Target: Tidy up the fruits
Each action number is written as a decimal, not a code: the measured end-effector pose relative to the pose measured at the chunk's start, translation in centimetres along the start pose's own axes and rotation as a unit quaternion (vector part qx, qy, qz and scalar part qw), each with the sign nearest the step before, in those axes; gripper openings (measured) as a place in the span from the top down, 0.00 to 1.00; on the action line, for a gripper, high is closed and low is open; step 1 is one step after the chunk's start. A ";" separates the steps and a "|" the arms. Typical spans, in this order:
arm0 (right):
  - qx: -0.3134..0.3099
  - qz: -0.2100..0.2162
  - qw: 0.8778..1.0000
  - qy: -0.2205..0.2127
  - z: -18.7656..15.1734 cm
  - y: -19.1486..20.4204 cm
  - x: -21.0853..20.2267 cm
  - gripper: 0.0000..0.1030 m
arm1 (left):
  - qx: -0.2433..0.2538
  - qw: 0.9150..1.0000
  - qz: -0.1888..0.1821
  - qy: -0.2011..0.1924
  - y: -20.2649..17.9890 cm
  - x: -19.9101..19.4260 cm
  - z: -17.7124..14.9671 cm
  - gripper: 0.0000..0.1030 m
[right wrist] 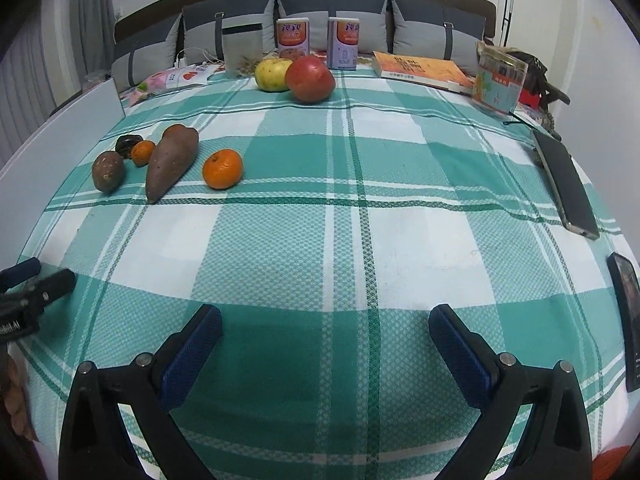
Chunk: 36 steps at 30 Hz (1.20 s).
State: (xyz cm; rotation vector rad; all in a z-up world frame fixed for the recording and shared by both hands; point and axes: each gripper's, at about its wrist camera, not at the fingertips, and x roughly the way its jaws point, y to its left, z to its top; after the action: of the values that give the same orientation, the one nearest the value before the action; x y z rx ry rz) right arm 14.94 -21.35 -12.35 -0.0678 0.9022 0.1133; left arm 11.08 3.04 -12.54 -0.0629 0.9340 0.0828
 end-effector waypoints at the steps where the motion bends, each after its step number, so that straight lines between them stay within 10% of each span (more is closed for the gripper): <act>1: 0.005 0.000 1.000 0.003 0.0 -0.1 0.1 0.00 | 0.000 1.000 0.001 -0.001 -0.1 0.0 0.0 0.01; 36: 0.010 -0.007 1.000 0.011 -0.1 -0.1 0.3 0.00 | 0.001 1.000 -0.004 -0.005 0.0 -0.2 -0.3 0.01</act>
State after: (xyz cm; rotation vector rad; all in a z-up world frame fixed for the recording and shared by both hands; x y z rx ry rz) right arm 15.05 -21.48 -12.65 -0.0573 0.9251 0.0912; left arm 10.75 3.02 -12.59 -0.0644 0.9232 0.0749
